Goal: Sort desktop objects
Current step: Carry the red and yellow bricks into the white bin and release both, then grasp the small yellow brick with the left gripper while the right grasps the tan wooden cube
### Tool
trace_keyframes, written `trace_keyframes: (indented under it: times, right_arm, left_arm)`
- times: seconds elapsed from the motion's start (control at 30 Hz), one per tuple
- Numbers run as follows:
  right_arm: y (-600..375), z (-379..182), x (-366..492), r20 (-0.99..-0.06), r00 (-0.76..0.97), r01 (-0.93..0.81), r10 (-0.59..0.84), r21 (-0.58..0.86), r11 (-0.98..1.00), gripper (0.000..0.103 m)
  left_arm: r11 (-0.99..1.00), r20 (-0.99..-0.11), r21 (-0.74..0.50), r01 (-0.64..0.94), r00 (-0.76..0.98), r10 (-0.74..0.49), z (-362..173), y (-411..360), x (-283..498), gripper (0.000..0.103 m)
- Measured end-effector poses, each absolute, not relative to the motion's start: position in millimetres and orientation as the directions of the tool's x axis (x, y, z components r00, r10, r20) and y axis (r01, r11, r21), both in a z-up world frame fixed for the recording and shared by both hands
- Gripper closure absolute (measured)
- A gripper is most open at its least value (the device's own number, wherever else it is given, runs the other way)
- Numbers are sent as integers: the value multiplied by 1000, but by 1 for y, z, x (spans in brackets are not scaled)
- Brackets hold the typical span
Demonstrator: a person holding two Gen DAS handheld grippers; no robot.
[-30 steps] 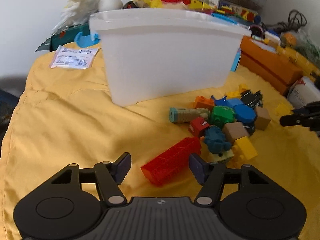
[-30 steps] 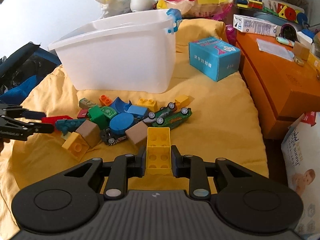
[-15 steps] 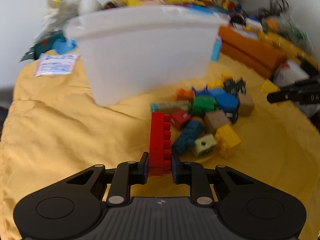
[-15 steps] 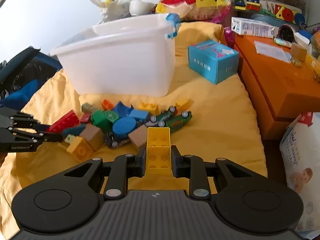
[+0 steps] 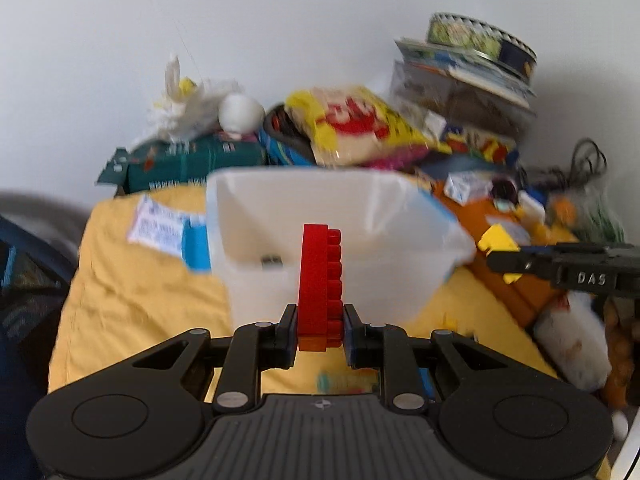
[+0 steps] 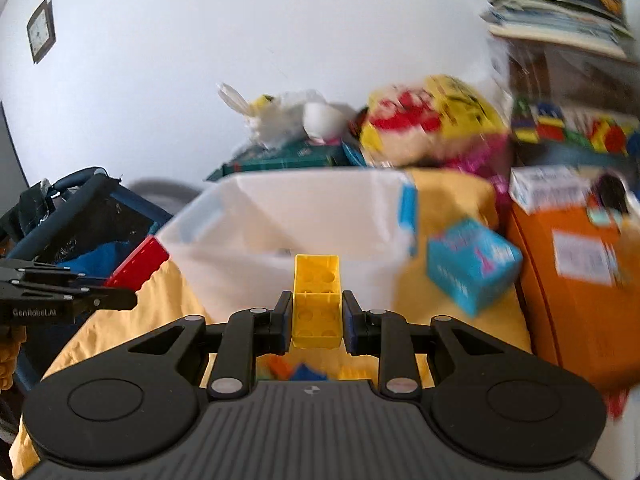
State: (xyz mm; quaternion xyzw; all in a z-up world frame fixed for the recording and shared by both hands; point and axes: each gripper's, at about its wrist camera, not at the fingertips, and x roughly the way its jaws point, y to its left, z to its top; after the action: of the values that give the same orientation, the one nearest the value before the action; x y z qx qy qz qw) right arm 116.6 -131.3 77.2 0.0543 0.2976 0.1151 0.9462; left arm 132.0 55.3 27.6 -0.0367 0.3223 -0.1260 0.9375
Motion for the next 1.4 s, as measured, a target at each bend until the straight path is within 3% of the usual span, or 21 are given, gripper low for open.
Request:
trace_keyframes:
  times: [0.27, 0.47, 0.5, 0.53, 0.57, 0.6, 0.97, 1.17, 1.27, 1.4]
  right_arm:
    - [-135, 96, 190, -613, 749, -155, 251, 207, 966, 76]
    - [-135, 90, 233, -678, 699, -122, 230, 204, 971, 74]
    - [-134, 89, 237, -688, 690, -123, 225, 196, 973, 71]
    - [-132, 88, 241, -698, 681, -130, 220, 181, 975, 56]
    - [-130, 88, 243, -702, 680, -135, 213, 165, 977, 48]
    - [-128, 89, 243, -697, 689, -139, 199, 143, 980, 44]
    - [-140, 77, 156, -607, 747, -201, 271, 183, 962, 43]
    - [-143, 10, 87, -691, 689, -207, 219, 102, 973, 47]
    - [-144, -18, 76, -726, 655, -217, 210, 85, 972, 50]
    - [-144, -35, 82, -745, 637, -231, 199, 62, 971, 50]
  left_arm:
    - [971, -606, -159, 179, 759, -239, 51, 49, 195, 78]
    - [974, -663, -177, 140, 715, -223, 47, 46, 229, 74]
    - [975, -666, -179, 131, 713, -218, 46, 47, 231, 70]
    - [977, -666, -178, 121, 715, -210, 46, 47, 232, 59]
    - [979, -663, -172, 109, 722, -197, 46, 47, 231, 51]
    - [980, -658, -168, 103, 729, -189, 46, 47, 230, 49]
    - [967, -659, -97, 234, 713, -239, -10, 27, 123, 46]
    - [942, -736, -159, 295, 601, -312, -62, -11, 60, 46]
    - [932, -753, -150, 332, 572, -325, -79, -34, 56, 46]
    - [951, -789, -169, 259, 543, -288, -100, -44, 75, 46]
